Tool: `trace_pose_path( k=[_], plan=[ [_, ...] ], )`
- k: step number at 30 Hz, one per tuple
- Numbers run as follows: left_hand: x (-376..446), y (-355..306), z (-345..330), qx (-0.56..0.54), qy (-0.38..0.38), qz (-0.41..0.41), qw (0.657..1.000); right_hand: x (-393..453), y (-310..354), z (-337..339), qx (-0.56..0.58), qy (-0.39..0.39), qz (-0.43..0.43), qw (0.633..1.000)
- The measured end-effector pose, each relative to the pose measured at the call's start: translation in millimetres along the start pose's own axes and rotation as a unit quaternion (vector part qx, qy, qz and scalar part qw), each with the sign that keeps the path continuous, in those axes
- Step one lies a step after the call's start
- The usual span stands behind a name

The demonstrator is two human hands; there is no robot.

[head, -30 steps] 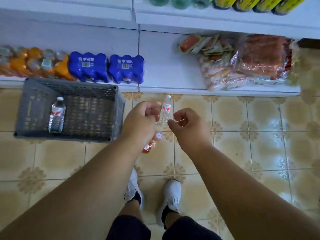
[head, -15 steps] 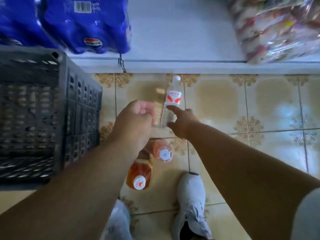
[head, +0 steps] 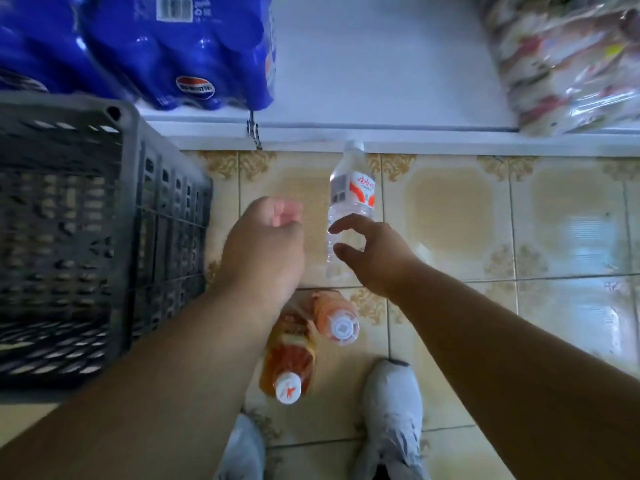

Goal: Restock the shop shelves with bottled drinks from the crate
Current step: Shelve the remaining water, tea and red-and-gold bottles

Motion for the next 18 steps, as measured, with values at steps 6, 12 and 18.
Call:
trace_pose_path(
  k=[6,12,18],
  plan=[
    [-68.8,-80.5,39.3,-0.051,-0.015,0.032,0.998,-151.2,99.2,57.9,0.098,-0.001,0.131,0.987],
    [-171.6,-174.8,114.1,-0.262,0.014,0.043,0.964,-285.6,204.3,130.6,0.150,-0.101,0.231,0.956],
    [-275.1,-261.7,204.9,-0.376,0.005,-0.029,0.926,-383.4,296.2,201.6,0.334,-0.121,0.184,0.917]
  ],
)
Point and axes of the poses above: each hand's wrist, its own x-axis towards the middle knuckle, its own z-axis out of the back of the hand, y = z × x, the point moved 8 cm from there along x, towards the middle knuckle, and after that the axes turned 4 degrees about -z, right-handed, at the moved point
